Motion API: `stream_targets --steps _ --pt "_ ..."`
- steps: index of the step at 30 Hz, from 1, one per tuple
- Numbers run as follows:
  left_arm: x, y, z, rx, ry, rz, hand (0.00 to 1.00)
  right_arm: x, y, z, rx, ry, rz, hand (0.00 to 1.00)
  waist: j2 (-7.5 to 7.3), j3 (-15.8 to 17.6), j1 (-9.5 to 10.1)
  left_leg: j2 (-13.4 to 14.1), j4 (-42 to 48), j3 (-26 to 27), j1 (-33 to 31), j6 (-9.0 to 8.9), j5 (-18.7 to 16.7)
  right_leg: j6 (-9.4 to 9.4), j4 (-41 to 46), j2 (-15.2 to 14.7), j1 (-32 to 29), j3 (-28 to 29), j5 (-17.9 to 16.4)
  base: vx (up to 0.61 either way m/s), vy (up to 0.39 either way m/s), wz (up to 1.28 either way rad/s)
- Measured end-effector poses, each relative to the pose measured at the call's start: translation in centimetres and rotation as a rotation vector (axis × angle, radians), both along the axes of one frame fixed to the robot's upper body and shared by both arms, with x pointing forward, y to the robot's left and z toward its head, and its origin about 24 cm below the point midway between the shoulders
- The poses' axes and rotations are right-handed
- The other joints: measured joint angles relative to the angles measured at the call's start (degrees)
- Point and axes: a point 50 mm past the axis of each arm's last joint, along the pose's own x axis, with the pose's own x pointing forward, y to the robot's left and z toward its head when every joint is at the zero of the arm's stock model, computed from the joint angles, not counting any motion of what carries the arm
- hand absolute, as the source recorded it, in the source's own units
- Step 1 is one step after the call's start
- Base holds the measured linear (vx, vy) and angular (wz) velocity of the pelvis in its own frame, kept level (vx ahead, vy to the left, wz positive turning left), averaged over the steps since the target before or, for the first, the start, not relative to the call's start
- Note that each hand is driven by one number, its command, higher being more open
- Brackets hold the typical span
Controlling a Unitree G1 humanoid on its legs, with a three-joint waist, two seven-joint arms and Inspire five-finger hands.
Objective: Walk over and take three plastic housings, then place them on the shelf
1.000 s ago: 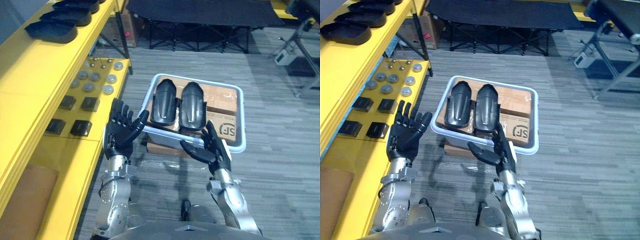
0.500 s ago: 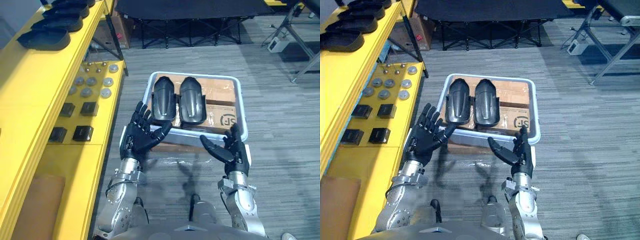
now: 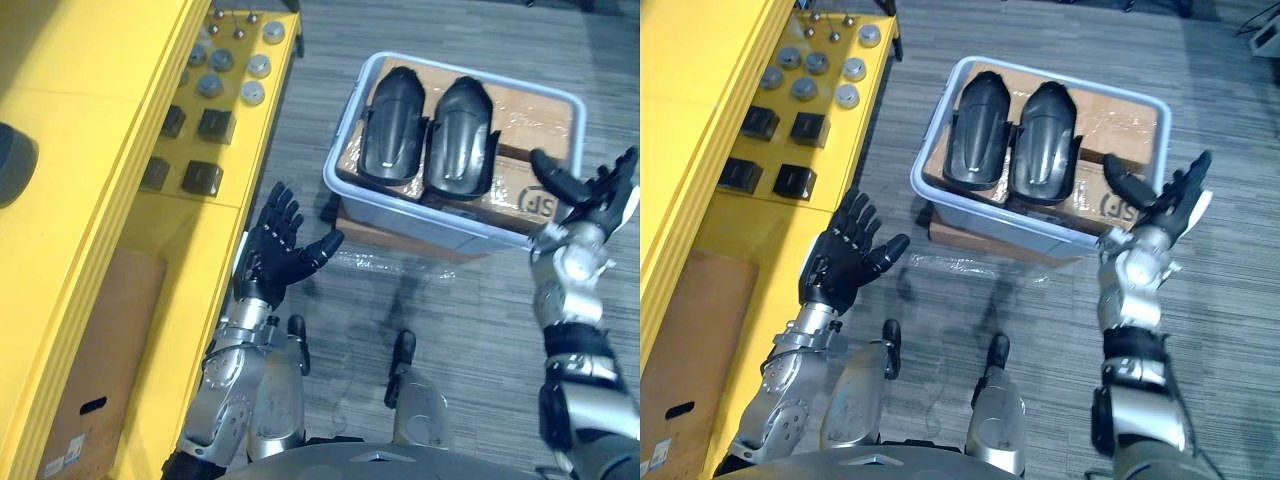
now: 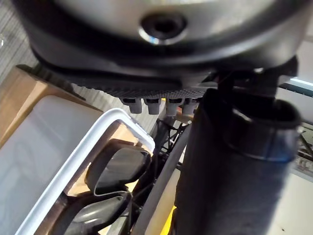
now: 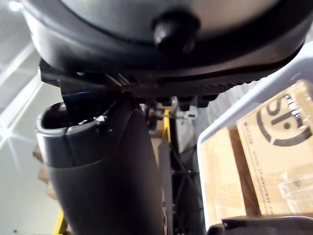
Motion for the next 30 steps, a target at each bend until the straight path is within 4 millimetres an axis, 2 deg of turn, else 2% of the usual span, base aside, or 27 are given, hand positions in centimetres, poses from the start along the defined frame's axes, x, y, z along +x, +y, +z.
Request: stream_targets --steps 1,5,7,9,11,14,17,19,20,22,25,30 --pt "0.5 -0.2 -0.3 0.008 0.010 -0.009 1.00 0.8 -0.4 1.1 -0.022 0.023 0.003 1.00 0.30 0.8 0.63 0.0 0.1 -0.3 -0.5 0.07 0.1 0.03 -0.1 0.1 -0.3 -0.1 0.2 -0.01 0.030 0.13" --pt "0.9 -0.4 -1.3 0.014 0.049 -0.014 1.00 2.2 -0.8 2.4 -0.047 0.098 0.012 1.00 0.85 1.4 1.45 -0.3 0.1 -1.2 -2.7 0.14 0.7 -0.09 0.0 0.0 -1.9 -1.2 0.4 0.00 0.007 0.12" --pt "1.2 -1.4 -1.8 0.008 0.075 -0.037 1.00 2.5 -2.2 3.8 -0.053 0.151 -0.046 1.00 2.82 2.7 2.60 -1.0 0.0 -2.2 -3.9 0.40 1.2 -0.03 0.2 -0.4 -2.4 -2.4 0.4 0.01 0.010 0.25" --pt "1.3 -1.6 -1.9 -0.011 0.082 -0.031 1.00 2.8 -2.5 4.7 -0.050 0.157 -0.068 1.00 3.61 3.0 3.17 -1.1 0.0 -2.2 -4.7 0.49 1.4 0.08 0.3 -0.5 -3.2 -2.5 0.5 0.00 0.009 0.07" --pt "1.6 -1.9 -2.2 -0.017 0.095 -0.035 1.00 2.7 -3.3 5.8 -0.061 0.177 -0.107 1.00 4.93 3.8 4.14 -1.3 0.0 -2.4 -5.0 0.61 1.5 0.08 0.7 -0.7 -3.5 -2.7 0.5 0.00 0.016 0.05" --pt "2.2 -2.2 -2.1 -0.031 0.093 -0.014 1.00 2.2 -4.8 7.6 -0.078 0.229 -0.164 1.00 5.97 4.3 5.35 -1.4 0.0 -2.8 -6.9 0.62 2.0 0.08 1.5 -0.8 -5.5 -3.0 0.5 -0.02 0.007 0.07" --pt "2.3 -2.4 -2.6 -0.039 0.119 0.000 1.00 1.5 -6.1 7.3 -0.062 0.333 -0.223 1.00 6.64 4.7 5.57 -1.8 0.0 -3.4 -7.6 0.75 2.2 0.02 2.3 -1.2 -6.1 -3.6 0.5 -0.02 0.005 0.09" --pt "2.3 -2.5 -2.8 -0.051 0.137 0.006 1.00 1.2 -6.6 7.9 -0.112 0.378 -0.244 1.00 7.22 5.0 5.69 -2.1 0.1 -3.5 -8.0 0.95 2.3 -0.03 2.8 -1.6 -6.6 -4.0 0.4 -0.02 0.016 0.04" --pt "2.3 -2.5 -2.8 -0.057 0.142 0.011 1.00 1.0 -6.9 8.7 -0.138 0.401 -0.243 0.00 7.38 5.0 5.99 -2.1 0.2 -3.4 -8.6 1.09 2.5 -0.17 3.2 -1.7 -7.3 -4.1 0.3 -0.05 0.012 -0.01" --pt "2.4 -2.5 -3.0 -0.053 0.150 0.017 1.00 0.6 -7.5 8.8 -0.158 0.468 -0.248 0.00 7.38 5.0 6.84 -2.2 0.1 -3.4 -9.0 0.99 2.7 -0.27 3.3 -1.7 -7.8 -4.5 0.3 -0.05 -0.001 0.05" --pt "2.3 -2.3 -3.3 -0.047 0.163 0.025 1.00 -0.3 -8.5 8.5 -0.210 0.600 -0.274 0.00 7.39 5.0 7.16 -2.2 0.0 -4.6 -9.6 0.88 3.0 -1.28 4.4 -1.7 -7.8 -6.3 -0.5 -0.04 -0.020 0.19" --pt "2.2 -1.5 -3.6 -0.027 0.172 0.043 1.00 -2.4 -10.5 8.9 -0.252 0.767 -0.318 0.00 7.38 5.0 7.55 -2.1 0.0 -5.2 -9.5 0.68 3.4 -1.50 5.6 -1.8 -7.8 -7.0 -1.2 -0.02 -0.013 0.06"
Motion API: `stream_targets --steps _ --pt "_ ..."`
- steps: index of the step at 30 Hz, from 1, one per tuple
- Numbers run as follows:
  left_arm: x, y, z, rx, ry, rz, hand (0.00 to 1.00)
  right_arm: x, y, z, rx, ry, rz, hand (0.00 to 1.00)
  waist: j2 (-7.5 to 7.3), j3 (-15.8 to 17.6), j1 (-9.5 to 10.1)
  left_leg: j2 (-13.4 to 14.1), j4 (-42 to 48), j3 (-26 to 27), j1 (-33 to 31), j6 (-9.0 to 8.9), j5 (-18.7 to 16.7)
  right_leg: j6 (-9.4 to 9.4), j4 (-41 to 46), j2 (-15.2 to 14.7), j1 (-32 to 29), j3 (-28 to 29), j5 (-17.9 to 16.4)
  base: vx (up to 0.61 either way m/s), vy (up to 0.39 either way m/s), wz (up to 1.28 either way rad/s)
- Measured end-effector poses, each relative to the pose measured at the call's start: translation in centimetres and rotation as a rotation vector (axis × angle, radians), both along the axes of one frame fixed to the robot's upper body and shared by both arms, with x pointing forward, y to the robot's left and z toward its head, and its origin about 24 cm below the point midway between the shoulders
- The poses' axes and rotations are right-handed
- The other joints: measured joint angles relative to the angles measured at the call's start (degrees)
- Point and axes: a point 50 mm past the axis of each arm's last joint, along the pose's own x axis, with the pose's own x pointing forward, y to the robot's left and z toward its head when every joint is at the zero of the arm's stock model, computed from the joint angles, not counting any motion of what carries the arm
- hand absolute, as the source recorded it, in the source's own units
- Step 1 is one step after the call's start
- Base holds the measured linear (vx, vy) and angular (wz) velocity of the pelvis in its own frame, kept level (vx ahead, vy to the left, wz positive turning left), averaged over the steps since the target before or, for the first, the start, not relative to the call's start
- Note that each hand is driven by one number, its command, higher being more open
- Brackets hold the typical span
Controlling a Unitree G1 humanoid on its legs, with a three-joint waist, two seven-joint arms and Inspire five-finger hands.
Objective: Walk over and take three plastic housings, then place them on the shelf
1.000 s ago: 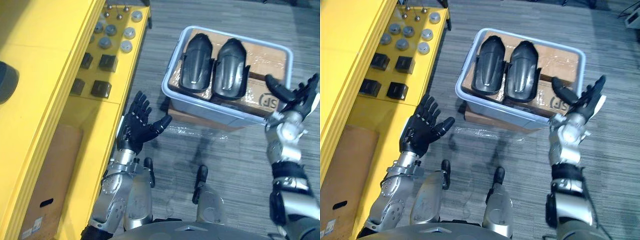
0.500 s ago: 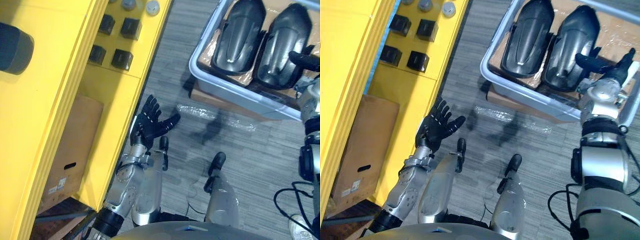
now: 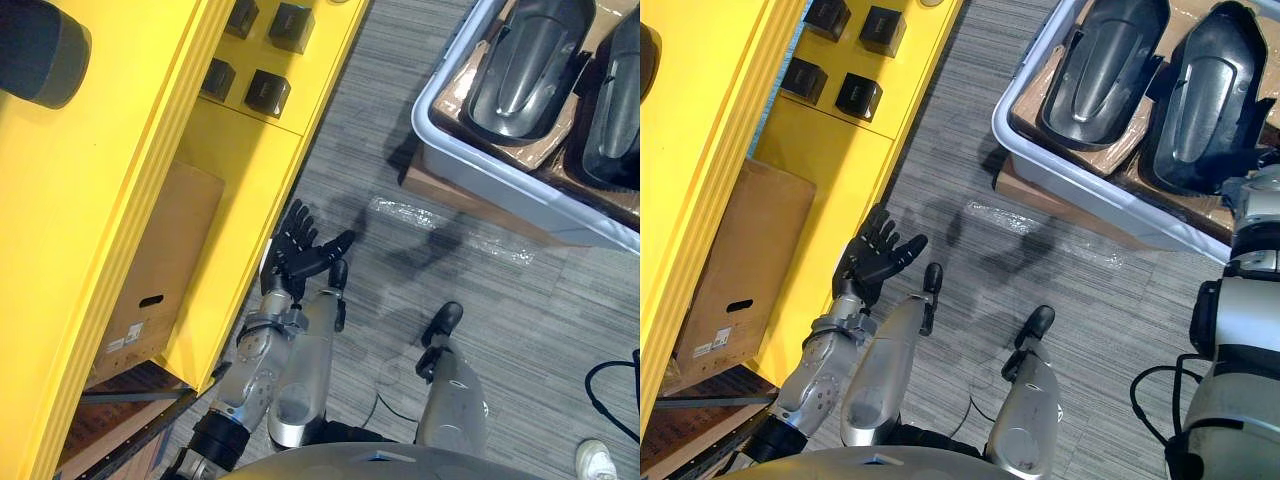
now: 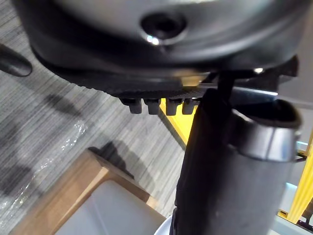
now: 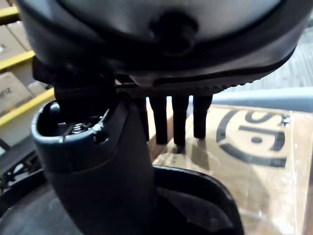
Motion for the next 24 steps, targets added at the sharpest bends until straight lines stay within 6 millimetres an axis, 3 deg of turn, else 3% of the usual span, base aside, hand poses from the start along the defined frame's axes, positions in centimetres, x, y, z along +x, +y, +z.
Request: stream_targets --steps 5,12,15,18,24 --pt "-0.1 0.7 -0.2 0.018 0.008 0.015 1.00 -1.1 -0.4 -2.6 0.111 0.142 -0.066 0.00 -0.03 0.0 -0.06 0.2 -0.7 0.0 1.7 -0.18 0.5 -0.42 0.4 0.1 1.3 -0.2 -0.3 0.00 -0.004 0.01" --pt "-1.3 2.7 -0.2 0.028 0.007 0.068 1.00 -2.2 -0.5 -4.2 0.289 -0.007 -0.287 0.00 -0.41 0.3 -0.81 0.4 -2.0 0.4 3.1 -0.30 1.3 -0.87 0.2 0.1 1.9 -0.2 -0.6 -0.02 -0.007 -0.01" --pt "-1.9 3.1 -0.5 0.022 0.024 0.081 1.00 -2.7 -0.9 -4.1 0.251 -0.063 -0.365 0.00 -0.70 0.5 -1.59 1.0 -2.0 0.9 3.5 -0.31 1.3 -0.29 0.2 0.3 2.0 0.4 -0.2 -0.01 -0.009 -0.11" --pt "-2.3 3.3 -0.8 0.023 0.036 0.083 1.00 -2.5 -1.1 -2.8 0.151 -0.161 -0.389 0.00 -1.37 0.9 -2.64 1.2 -3.0 1.7 4.7 -0.41 1.6 -0.20 0.1 0.3 2.4 1.1 -0.1 -0.01 -0.007 -0.11" --pt "-3.1 3.8 0.1 0.017 -0.011 0.080 1.00 -0.9 1.0 4.8 -0.255 -0.491 -0.245 0.00 -3.45 2.0 -5.41 1.4 -8.3 3.1 10.3 -0.89 3.4 -0.02 -4.0 0.9 6.4 1.6 1.1 0.02 -0.026 -0.08"
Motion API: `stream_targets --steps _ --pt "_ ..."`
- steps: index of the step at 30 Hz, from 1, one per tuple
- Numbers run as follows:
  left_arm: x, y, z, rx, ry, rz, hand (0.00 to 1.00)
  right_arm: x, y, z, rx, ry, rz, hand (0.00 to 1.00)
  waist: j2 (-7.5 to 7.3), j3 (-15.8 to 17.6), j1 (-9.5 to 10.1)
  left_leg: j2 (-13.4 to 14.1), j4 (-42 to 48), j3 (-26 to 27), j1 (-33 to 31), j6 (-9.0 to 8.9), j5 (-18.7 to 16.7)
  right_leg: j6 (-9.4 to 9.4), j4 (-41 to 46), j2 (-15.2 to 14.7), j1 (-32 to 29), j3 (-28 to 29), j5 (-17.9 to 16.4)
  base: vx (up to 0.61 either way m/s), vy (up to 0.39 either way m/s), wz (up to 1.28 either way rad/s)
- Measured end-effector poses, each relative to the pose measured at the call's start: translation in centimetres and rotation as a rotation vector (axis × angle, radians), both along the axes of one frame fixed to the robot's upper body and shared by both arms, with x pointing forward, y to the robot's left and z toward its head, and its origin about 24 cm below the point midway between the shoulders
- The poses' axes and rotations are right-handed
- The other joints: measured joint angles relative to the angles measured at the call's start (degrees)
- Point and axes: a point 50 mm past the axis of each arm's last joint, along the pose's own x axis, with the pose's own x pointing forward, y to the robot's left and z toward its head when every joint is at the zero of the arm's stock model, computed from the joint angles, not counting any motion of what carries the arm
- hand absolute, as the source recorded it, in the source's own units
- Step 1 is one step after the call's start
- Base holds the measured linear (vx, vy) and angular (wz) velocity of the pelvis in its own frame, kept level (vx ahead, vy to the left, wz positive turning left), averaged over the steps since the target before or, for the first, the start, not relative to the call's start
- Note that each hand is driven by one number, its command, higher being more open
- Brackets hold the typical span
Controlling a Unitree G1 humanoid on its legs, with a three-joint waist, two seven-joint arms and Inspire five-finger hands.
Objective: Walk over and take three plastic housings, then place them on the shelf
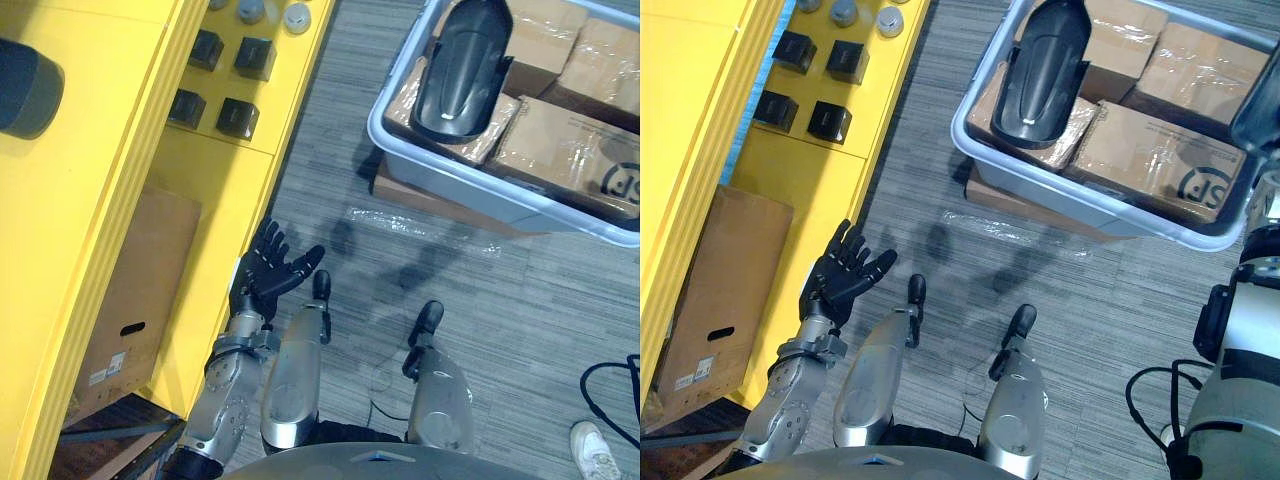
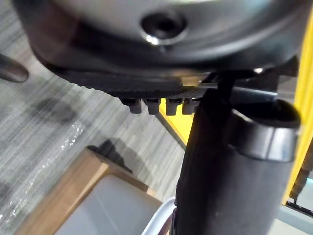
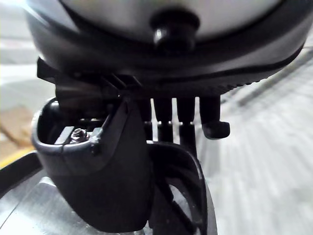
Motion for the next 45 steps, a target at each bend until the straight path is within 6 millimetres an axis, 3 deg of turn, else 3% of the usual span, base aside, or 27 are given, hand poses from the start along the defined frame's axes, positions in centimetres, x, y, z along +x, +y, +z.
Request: stream_targets --steps 2,4,6,9,10,13,15,16,22,27,34,39,45 --pt "0.0 0.7 1.7 0.011 -0.077 0.020 1.00 0.2 2.0 1.7 -0.217 -0.036 0.064 0.00 -1.15 0.0 -0.07 0.3 -2.4 0.5 3.5 -0.72 0.7 -0.23 -0.9 0.6 2.5 0.0 0.3 0.08 -0.050 -0.07" --pt "0.1 1.2 2.8 0.042 -0.130 0.035 1.00 0.6 3.8 1.6 -0.338 -0.047 0.116 0.00 -2.09 -0.4 -0.24 0.4 -4.4 0.6 6.3 -1.16 1.0 -0.24 -1.5 0.9 4.6 -0.4 0.3 0.09 -0.044 -0.05" --pt "0.2 1.5 4.0 0.090 -0.194 0.039 1.00 1.8 7.7 -0.8 -0.411 -0.076 0.249 0.00 -4.88 -3.8 -0.50 0.6 -8.3 1.3 9.1 -1.75 1.9 -0.38 -3.2 1.3 5.9 -0.6 0.2 0.12 -0.054 -0.07" --pt "0.6 0.5 5.2 0.126 -0.264 -0.018 1.00 2.4 11.8 -5.1 -0.402 -0.076 0.392 0.00 -7.25 -6.9 -1.28 0.5 -13.2 1.8 13.1 -2.02 3.3 -0.45 -3.8 1.3 7.8 -1.4 0.0 0.11 -0.027 0.00" --pt "0.7 0.3 5.3 0.127 -0.272 -0.032 1.00 2.5 12.6 -6.0 -0.390 -0.076 0.414 0.00 -7.49 -7.4 -1.32 0.5 -13.8 2.1 13.8 -2.03 3.4 -0.39 -3.8 1.3 8.0 -1.6 0.0 0.08 -0.012 -0.06" --pt "1.3 -2.0 5.6 0.102 -0.264 -0.133 1.00 1.7 16.8 -11.5 -0.292 -0.040 0.527 0.00 -7.87 -11.3 -1.90 -0.1 -16.8 3.5 17.5 -1.91 3.9 0.06 -4.0 0.6 9.9 -1.9 -0.4 0.08 0.001 -0.12" --pt "1.5 -2.9 5.7 0.092 -0.256 -0.164 1.00 1.7 18.3 -12.7 -0.262 -0.029 0.571 0.00 -7.90 -12.4 -2.47 -0.1 -17.1 4.1 18.3 -1.90 3.9 0.06 -4.1 0.4 10.4 -1.8 -0.4 0.06 0.001 -0.17" --pt "2.0 -4.2 5.8 0.099 -0.242 -0.229 1.00 1.7 20.2 -13.9 -0.238 -0.013 0.634 0.00 -7.96 -13.5 -3.25 -0.2 -17.8 4.7 20.0 -1.90 3.9 0.08 -4.6 0.2 11.6 -1.6 -0.4 0.03 -0.005 -0.17" --pt "2.4 -7.2 4.2 0.136 -0.142 -0.319 1.00 0.5 25.4 -14.9 -0.207 -0.089 0.852 0.00 -8.59 -17.3 -4.45 -0.3 -18.8 6.8 22.8 -1.94 3.8 0.08 -5.6 0.5 13.0 -0.5 -0.4 -0.02 -0.010 -0.18" --pt "2.6 -6.9 3.0 0.265 -0.082 -0.258 1.00 -0.6 27.9 -16.8 -0.079 -0.106 0.963 0.00 -8.69 -19.4 -4.85 -0.2 -19.9 7.2 23.9 -2.10 3.7 0.00 -5.8 0.7 13.4 -0.4 -0.5 -0.05 -0.012 -0.06" --pt "2.9 -5.8 2.7 0.267 0.005 -0.021 1.00 -2.3 31.3 -20.1 0.146 -0.052 1.078 0.00 -8.87 -20.6 -4.77 -0.2 -20.8 7.2 24.1 -2.17 5.0 0.10 -6.5 0.9 13.5 -0.6 -0.3 -0.02 -0.006 0.00" --pt "3.1 -4.9 3.0 0.094 0.014 0.023 1.00 -2.7 32.4 -20.8 0.186 -0.032 1.114 0.00 -9.48 -21.2 -4.76 -0.3 -20.9 7.1 24.2 -2.09 5.1 0.08 -6.5 0.8 13.6 -0.9 -0.3 0.00 0.000 0.00" --pt "3.0 -5.8 3.4 -0.198 -0.011 -0.137 1.00 -3.3 33.6 -22.0 0.207 0.023 1.157 0.00 -9.80 -23.0 -5.01 -0.3 -21.6 7.2 24.9 -2.13 5.1 0.08 -6.7 0.8 14.0 -0.9 -0.3 0.00 0.000 0.00"
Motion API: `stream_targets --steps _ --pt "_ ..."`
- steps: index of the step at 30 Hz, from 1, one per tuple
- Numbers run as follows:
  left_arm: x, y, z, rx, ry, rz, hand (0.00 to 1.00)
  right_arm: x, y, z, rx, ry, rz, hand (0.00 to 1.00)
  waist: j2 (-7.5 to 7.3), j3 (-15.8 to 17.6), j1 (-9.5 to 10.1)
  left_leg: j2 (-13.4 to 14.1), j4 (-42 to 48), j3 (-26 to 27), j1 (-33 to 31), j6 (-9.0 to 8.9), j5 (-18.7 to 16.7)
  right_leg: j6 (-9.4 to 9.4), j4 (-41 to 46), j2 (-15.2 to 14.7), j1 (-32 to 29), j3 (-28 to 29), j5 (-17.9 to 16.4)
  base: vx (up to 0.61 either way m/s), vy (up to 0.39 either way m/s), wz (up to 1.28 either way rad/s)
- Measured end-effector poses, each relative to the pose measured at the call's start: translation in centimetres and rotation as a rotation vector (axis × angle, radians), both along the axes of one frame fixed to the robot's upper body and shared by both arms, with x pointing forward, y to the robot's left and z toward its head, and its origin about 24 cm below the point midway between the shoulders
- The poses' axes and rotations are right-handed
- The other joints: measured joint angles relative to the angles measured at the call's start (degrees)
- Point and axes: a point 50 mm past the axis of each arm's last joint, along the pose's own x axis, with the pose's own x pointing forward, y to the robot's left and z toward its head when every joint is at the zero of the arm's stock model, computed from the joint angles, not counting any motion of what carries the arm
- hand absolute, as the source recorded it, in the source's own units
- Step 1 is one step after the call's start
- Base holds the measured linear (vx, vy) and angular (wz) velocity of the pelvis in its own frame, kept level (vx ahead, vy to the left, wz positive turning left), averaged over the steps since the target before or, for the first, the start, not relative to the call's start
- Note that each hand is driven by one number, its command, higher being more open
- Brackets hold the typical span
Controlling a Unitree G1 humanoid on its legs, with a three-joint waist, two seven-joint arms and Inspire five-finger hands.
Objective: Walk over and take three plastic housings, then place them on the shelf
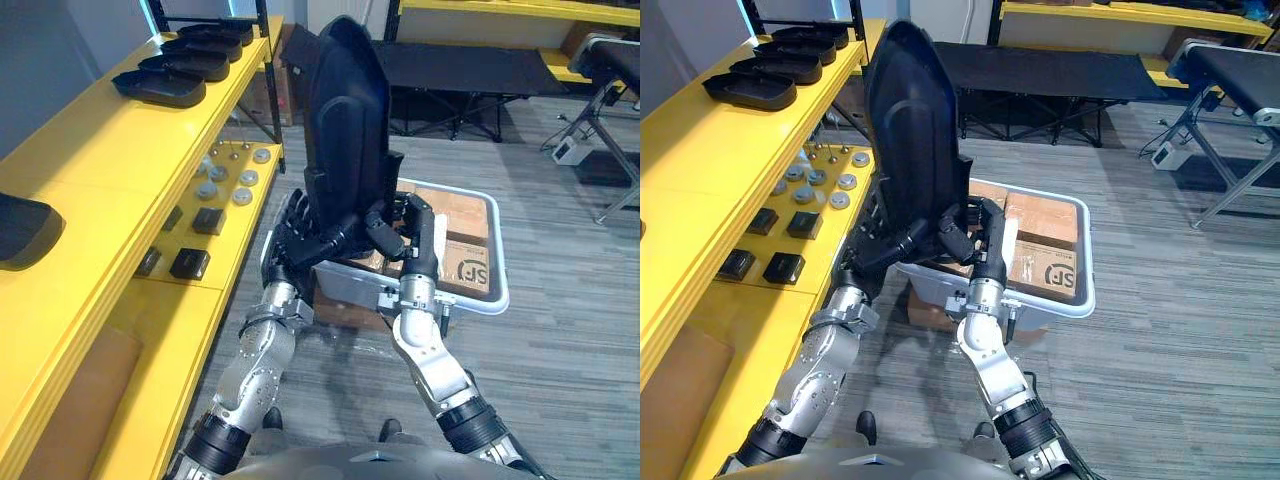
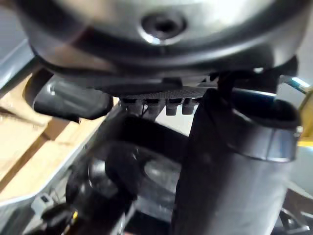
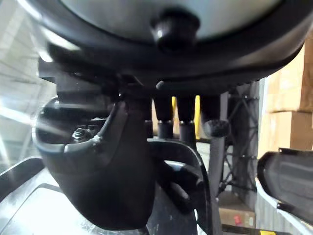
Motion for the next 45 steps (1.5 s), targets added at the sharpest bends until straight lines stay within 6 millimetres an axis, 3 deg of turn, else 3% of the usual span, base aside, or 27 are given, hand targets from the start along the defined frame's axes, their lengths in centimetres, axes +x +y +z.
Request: stream_targets --steps 7,18,30,37,38,45 --pt "-0.1 -0.3 0.1 -0.053 -0.020 -0.078 1.00 0.0 0.1 -0.3 0.019 0.019 -0.003 0.00 0.01 -0.7 -0.12 0.0 -0.1 0.2 0.8 -0.10 -0.1 -0.12 -0.4 0.1 0.8 0.0 -0.1 0.00 -0.001 0.00" --pt "-0.3 -0.3 -0.1 0.015 -0.057 -0.138 1.00 0.1 -0.3 -0.4 -0.002 0.020 0.041 0.00 0.49 -1.6 -0.56 0.1 -0.2 0.3 0.9 -0.14 -0.2 -0.18 -0.8 0.2 0.9 0.0 -0.1 0.00 0.000 0.00" --pt "-0.5 1.3 0.6 0.222 -0.064 0.086 1.00 -0.6 1.1 -1.0 -0.018 0.047 0.145 0.00 0.35 -2.0 -0.67 0.2 -0.2 0.2 1.5 -0.36 -0.4 -0.26 -1.0 0.4 1.6 0.0 -0.2 0.00 0.000 0.00" --pt "-0.3 1.6 0.6 0.206 -0.055 0.121 1.00 -0.9 1.3 -1.3 -0.018 0.063 0.162 0.00 0.30 -2.8 0.03 0.2 -0.3 0.1 1.7 -0.34 -0.6 -0.71 -1.0 0.4 1.6 -0.2 -0.5 0.00 0.000 0.00" --pt "-0.3 1.7 0.6 0.205 -0.054 0.123 0.00 -0.9 1.3 -1.3 -0.018 0.064 0.164 0.00 0.30 -2.8 0.04 0.2 -0.3 0.1 1.7 -0.34 -0.6 -0.72 -1.0 0.4 1.6 -0.2 -0.5 0.00 0.000 0.00" --pt "-0.3 1.6 0.4 0.165 -0.032 0.082 0.00 -0.9 1.3 -1.3 -0.017 0.063 0.167 0.00 0.26 -2.8 0.05 0.2 -0.3 0.1 1.7 -0.34 -0.5 -0.72 -1.1 0.4 1.6 -0.2 -0.5 0.00 0.000 0.00"
